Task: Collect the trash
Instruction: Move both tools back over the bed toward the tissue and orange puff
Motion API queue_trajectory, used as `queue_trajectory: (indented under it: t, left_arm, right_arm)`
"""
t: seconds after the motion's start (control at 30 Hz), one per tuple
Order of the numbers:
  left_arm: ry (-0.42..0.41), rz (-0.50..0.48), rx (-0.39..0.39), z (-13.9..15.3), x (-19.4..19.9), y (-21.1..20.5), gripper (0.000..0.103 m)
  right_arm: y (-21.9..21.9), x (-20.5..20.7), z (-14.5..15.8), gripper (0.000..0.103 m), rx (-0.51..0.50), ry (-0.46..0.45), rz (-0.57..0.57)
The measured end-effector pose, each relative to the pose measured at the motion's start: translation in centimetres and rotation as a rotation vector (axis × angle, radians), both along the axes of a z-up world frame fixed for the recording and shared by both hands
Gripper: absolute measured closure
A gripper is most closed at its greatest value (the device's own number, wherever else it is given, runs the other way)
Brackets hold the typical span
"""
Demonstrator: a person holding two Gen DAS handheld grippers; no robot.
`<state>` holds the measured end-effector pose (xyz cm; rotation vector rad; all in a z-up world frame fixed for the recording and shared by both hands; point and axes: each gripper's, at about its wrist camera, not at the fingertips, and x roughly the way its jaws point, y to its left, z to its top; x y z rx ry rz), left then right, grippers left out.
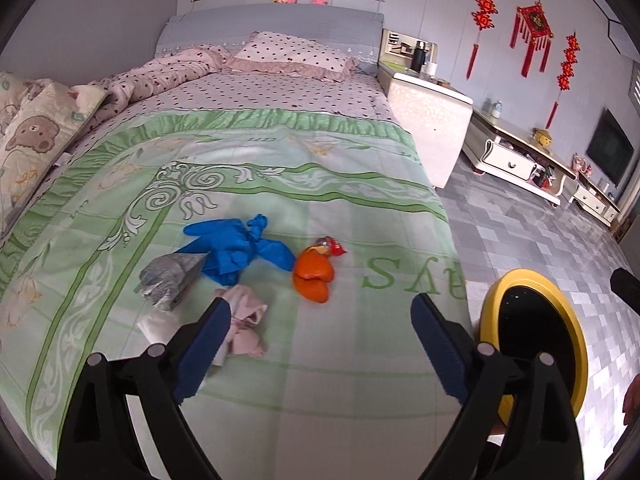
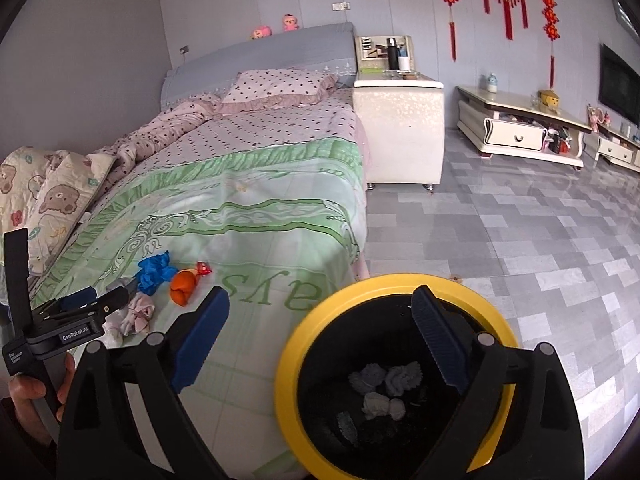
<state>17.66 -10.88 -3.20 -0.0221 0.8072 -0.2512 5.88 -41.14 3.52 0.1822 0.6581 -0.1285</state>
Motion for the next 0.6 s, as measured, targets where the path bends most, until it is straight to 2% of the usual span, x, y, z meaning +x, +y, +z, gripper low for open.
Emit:
queue_trajectory:
  t: [0.27, 0.6]
  left_arm:
    - [0.022, 0.118, 0.017, -1.3, 1.2, 6.4, 0.015]
    - [0.095, 0.239, 0.0, -4.6, 3.1, 12.3, 0.015]
  right_arm:
    - [6.1, 4.3, -0.3, 0.012, -0.034, -0.005, 0.084]
    - [12.6, 10.5, -4.7, 0.012, -0.072, 0.06, 0.189]
